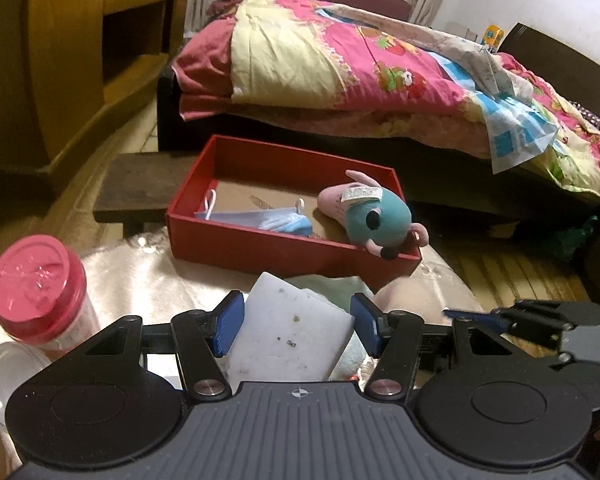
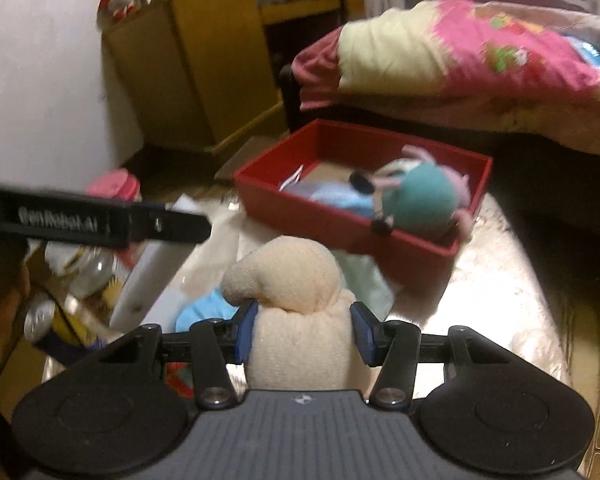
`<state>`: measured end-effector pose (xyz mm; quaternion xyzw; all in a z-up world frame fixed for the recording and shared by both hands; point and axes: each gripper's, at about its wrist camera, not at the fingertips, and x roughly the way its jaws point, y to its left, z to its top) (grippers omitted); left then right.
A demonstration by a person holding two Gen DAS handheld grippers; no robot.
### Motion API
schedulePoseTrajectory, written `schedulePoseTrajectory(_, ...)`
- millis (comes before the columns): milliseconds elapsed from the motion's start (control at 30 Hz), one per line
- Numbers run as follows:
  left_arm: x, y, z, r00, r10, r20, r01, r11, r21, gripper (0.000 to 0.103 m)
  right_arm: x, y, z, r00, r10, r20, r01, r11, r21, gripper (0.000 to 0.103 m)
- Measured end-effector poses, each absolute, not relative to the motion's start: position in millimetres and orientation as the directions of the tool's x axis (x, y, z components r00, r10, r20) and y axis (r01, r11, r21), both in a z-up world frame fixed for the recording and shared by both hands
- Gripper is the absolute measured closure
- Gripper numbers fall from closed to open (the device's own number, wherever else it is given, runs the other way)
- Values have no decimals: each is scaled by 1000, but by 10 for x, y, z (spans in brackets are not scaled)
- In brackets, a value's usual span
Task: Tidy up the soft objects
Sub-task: 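Grasp the beige plush toy with the right tool while the left tool holds the sponge, then carry the sponge and beige plush over the red box with both tools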
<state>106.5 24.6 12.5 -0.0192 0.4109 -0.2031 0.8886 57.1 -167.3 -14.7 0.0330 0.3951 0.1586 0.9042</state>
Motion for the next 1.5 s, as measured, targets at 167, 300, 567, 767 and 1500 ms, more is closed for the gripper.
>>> schedulePoseTrajectory(167, 1044, 215, 146, 610, -342, -715, 337, 928, -157, 44, 557, -1769, -46, 680, 289, -674, -212, 957, 197, 77)
schedulePoseTrajectory(300, 1030, 199, 185, 631, -332, -701, 332, 933, -142, 45, 566, -1831, 25, 717, 270, -643, -173, 962, 212, 77)
schedulePoseTrajectory(567, 1020, 163, 252, 671, -302, -678, 319, 942, -104, 45, 571, -1851, 193, 777, 241, -581, -138, 966, 217, 77)
schedulePoseTrajectory(767, 1021, 144, 279, 689, -286, -666, 312, 946, -83, 45, 567, -1844, 222, 798, 220, -561, -119, 970, 211, 77)
schedulePoseTrajectory(1500, 1419, -74, 391, 762, -217, -610, 274, 962, 1, 44, 960, -1867, 417, 858, 166, -486, -76, 977, 200, 77)
